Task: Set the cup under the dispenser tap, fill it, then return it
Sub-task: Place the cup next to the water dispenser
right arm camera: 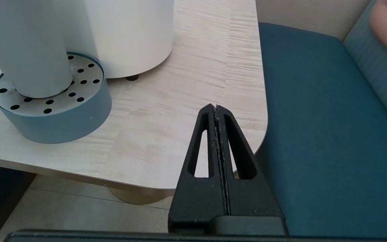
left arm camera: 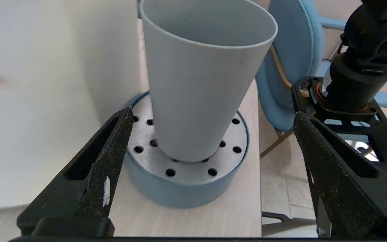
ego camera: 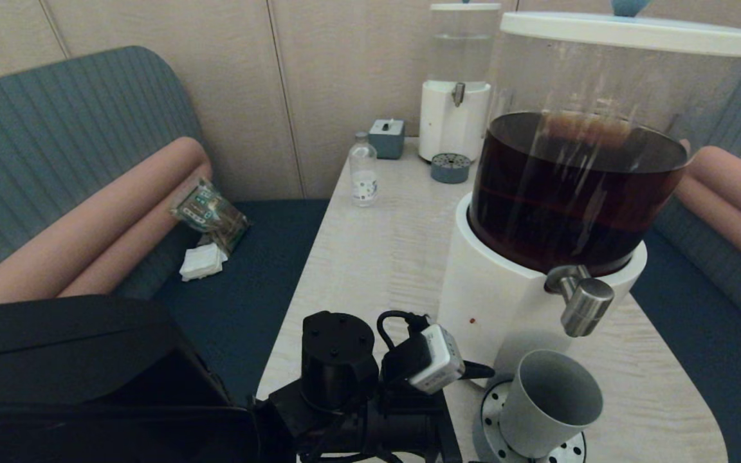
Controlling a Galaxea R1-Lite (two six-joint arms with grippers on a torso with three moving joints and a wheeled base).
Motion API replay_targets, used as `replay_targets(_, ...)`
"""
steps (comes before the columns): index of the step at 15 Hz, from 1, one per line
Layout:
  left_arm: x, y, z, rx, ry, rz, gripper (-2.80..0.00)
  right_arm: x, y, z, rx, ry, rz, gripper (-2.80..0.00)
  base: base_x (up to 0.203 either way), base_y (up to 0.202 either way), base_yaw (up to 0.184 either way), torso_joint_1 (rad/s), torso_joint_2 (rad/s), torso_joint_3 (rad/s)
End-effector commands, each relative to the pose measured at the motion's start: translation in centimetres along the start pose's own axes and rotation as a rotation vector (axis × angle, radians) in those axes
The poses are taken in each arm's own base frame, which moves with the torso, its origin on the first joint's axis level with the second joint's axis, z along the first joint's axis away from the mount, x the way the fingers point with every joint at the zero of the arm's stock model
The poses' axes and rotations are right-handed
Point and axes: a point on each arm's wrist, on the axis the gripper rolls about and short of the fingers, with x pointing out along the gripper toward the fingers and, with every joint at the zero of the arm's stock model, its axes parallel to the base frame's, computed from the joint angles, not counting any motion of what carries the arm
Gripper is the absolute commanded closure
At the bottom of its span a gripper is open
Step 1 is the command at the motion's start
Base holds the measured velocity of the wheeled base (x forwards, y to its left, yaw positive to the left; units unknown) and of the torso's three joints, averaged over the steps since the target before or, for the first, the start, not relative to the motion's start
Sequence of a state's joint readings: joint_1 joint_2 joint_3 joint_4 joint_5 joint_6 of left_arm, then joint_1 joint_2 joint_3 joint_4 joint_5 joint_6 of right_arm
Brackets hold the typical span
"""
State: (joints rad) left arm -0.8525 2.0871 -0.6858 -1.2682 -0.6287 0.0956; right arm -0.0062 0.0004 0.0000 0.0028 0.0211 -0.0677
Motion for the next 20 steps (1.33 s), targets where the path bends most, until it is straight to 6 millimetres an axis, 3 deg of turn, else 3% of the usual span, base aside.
replay_targets(1, 0.8, 0.0, -0.2, 0.002, -0.005, -0.016, -2.8, 0.1, 0.0, -0.3, -0.001, 0.007, 0.001, 0.0, 0.0, 0.0, 0.0, 0.0, 0.0, 0.0)
replay_targets(20, 4.3, 0.5, -1.2, 0.022, -0.011, -0.01, -2.8, 0.1, 0.0, -0.3, -0.001, 0.008, 0.001, 0.0, 0.0, 0.0, 0.0, 0.0, 0.0, 0.0)
